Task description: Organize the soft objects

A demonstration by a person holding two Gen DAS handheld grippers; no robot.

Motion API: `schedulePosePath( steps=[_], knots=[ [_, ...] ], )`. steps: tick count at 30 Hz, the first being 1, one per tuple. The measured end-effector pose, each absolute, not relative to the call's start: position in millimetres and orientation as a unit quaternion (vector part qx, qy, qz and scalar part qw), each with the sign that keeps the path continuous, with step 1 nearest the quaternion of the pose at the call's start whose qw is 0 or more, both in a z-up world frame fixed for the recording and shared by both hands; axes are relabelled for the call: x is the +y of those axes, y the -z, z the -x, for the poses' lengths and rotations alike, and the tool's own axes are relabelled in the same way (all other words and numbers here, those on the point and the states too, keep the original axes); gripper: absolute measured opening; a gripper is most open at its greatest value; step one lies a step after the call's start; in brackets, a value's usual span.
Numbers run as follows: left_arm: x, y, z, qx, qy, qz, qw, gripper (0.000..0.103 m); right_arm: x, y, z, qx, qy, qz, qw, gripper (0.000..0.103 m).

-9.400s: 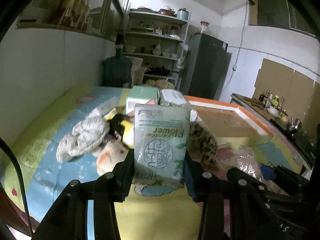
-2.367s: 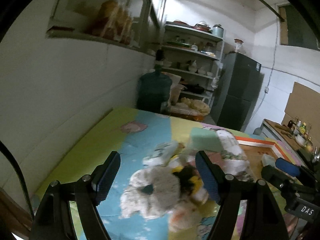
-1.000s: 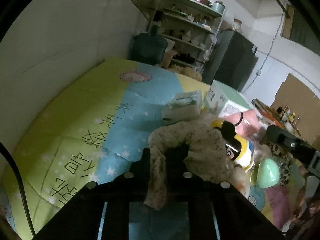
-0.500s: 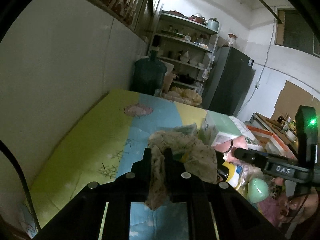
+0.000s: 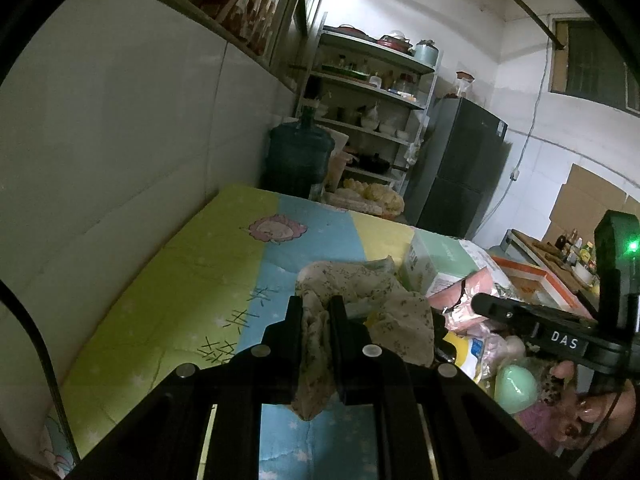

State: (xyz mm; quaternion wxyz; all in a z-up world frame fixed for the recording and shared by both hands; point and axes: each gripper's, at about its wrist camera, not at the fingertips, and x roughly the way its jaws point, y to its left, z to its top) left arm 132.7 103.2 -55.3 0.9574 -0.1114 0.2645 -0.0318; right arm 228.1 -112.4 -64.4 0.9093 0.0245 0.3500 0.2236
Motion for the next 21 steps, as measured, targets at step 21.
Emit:
schedulePosePath(
  steps=[21],
  knots=[
    [84.2,35.7,-116.6,0.238,0.049,0.097,0.965,0.013,-131.1,17.5,-187.8,0.275,-0.228,-0.034,0.934,0.008]
  ],
)
